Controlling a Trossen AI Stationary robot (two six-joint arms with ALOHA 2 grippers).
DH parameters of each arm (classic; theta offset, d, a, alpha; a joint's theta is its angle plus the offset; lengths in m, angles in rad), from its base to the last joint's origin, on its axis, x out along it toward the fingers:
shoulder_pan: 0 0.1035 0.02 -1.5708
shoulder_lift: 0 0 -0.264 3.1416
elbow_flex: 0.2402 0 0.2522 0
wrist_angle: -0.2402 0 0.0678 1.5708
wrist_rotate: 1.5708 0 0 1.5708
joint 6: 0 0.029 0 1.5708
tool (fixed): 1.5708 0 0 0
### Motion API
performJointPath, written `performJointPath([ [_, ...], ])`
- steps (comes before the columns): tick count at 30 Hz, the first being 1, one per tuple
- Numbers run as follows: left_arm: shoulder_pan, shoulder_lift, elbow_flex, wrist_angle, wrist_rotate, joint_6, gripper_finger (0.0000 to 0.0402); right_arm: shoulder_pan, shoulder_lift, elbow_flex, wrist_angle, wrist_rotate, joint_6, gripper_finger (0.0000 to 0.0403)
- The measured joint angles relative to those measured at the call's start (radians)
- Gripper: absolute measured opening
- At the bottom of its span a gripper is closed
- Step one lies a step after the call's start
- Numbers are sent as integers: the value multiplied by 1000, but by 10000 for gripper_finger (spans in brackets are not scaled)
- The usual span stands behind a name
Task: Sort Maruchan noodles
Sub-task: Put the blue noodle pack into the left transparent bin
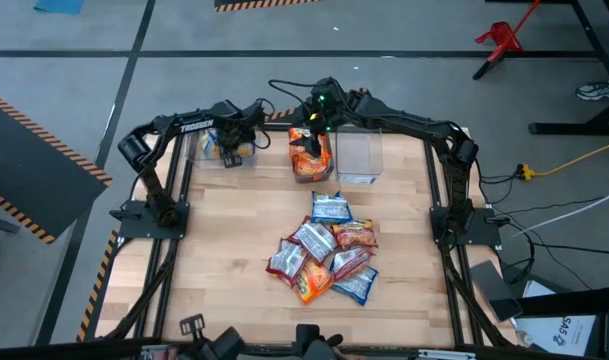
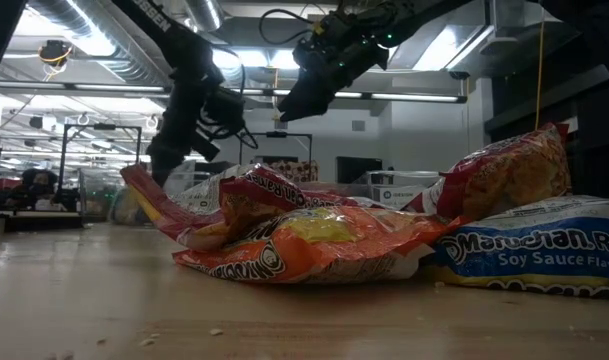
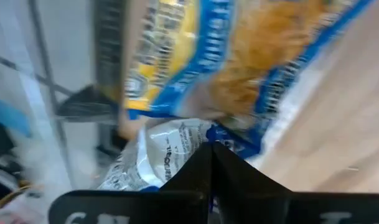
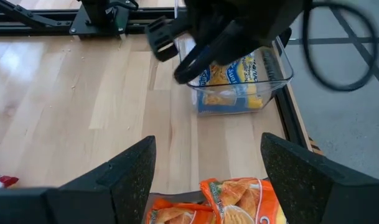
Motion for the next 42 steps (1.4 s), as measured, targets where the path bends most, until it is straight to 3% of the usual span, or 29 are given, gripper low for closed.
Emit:
performJointPath([
  [9,16,0,64,77,97,13,59,0,0,0,-7,0,-7,278],
  [13,15,0,172,9,132,-120,95,0,0,0,-8,0,-15,278],
  [16,16,-15,262,-47,250,-237,111,0,0,0,-12,0,-26,278],
  [19,20,-72,283,8,326,-312,117,0,0,0,-20,0,-26,278],
  [26,81,-236,209,54,445,-338,118,0,0,0,-81,-1,-68,278],
  [33,151,-342,24,122,502,-391,118,0,0,0,-113,-1,-114,278],
  [38,168,-400,-104,144,493,-441,119,0,0,0,-112,-1,-131,278],
  [42,163,-427,-141,126,379,-392,120,0,0,0,-112,-1,-132,278],
])
